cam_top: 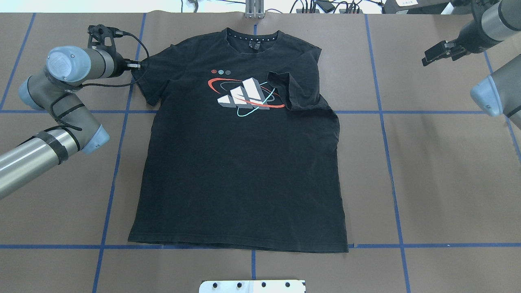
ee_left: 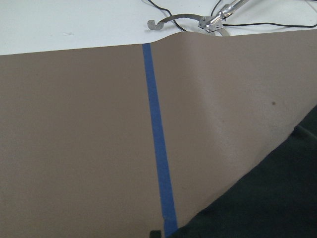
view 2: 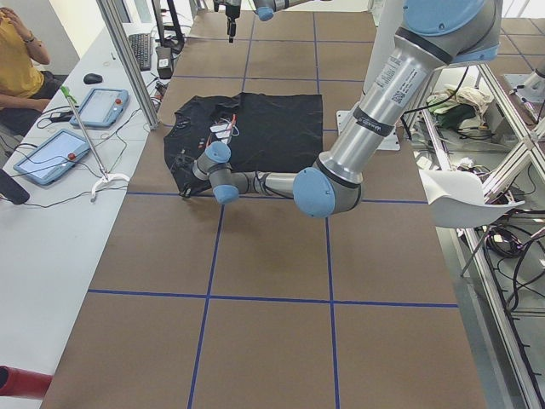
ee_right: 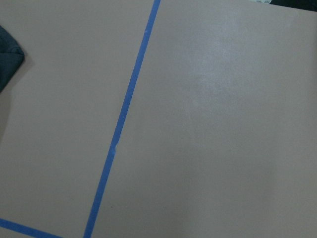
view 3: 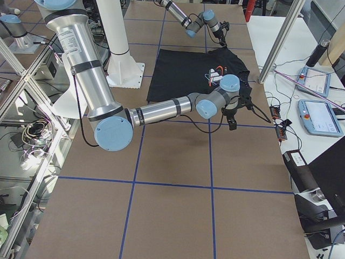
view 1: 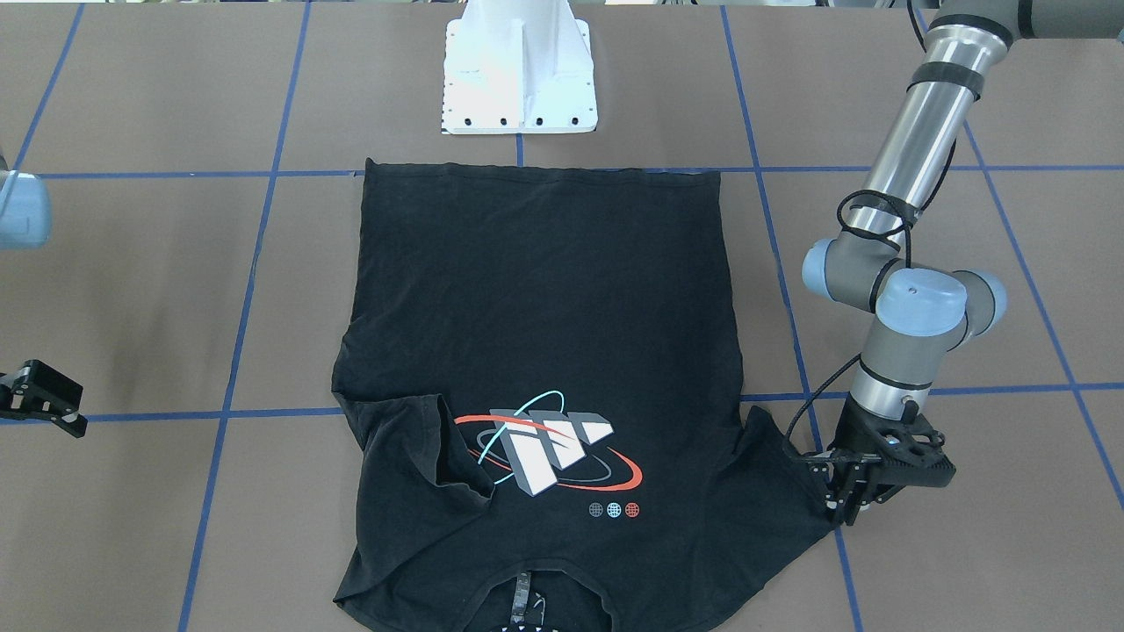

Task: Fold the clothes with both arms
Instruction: 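Release the sleeve and raise the right gripper away while the left arm moves in, then grasp the sleeve nearest the left gripper and fold it inward over the shirt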

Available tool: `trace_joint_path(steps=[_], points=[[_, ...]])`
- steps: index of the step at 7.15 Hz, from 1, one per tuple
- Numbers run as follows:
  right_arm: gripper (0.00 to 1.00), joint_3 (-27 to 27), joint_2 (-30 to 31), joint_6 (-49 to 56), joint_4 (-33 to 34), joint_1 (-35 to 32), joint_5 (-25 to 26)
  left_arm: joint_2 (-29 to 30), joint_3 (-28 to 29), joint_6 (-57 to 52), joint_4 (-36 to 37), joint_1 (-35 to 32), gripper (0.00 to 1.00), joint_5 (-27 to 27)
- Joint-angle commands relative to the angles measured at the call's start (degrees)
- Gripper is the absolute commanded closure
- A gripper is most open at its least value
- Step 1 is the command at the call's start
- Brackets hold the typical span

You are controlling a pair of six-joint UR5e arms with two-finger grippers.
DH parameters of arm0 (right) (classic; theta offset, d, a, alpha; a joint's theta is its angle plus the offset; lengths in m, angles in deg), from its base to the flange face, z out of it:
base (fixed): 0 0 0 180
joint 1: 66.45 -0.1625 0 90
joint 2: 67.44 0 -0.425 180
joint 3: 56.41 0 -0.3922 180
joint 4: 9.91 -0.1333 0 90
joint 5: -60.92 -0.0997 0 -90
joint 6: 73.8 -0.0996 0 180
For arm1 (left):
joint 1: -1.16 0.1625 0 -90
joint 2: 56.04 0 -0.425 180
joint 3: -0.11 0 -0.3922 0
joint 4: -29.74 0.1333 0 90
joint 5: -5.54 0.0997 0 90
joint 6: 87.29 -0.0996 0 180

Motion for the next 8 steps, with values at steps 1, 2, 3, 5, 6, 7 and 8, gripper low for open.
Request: trace_joint_path(steps=[1,2,3,5,6,7,8], points=[[0.00,0.00,-0.02,-0.09,0.00,0.01,0.00,-0.76,-2.71,0.00,-0.33,-0.25,1.00,-0.38],[0.00,0.00,-0.02,-0.10,0.00,0.01,0.00,-1.55,-6.30,0.00,-0.07,-0.43,1.00,-0.64],[0.00,0.00,-0.02,-0.10,0.00,0.01,-0.08,-1.74,-8.42,0.09,1.15,-0.43,1.00,-2.21],[0.00,0.09,-0.02,-0.01,0.00,0.01,-0.08,0.18,-16.92,0.17,17.06,-0.08,1.00,-3.45],[0.00,0.09,0.07,-0.09,-0.09,0.01,-0.08,1.59,-21.84,0.78,25.86,0.01,1.00,-3.45],[0.00,0.09,0.07,-0.10,-0.09,0.01,-0.08,4.04,-22.59,5.58,29.51,0.79,1.00,-3.37],[0.00,0.18,0.07,-0.10,-0.09,0.01,-0.08,5.98,-22.16,10.41,29.99,3.93,1.00,-3.19]])
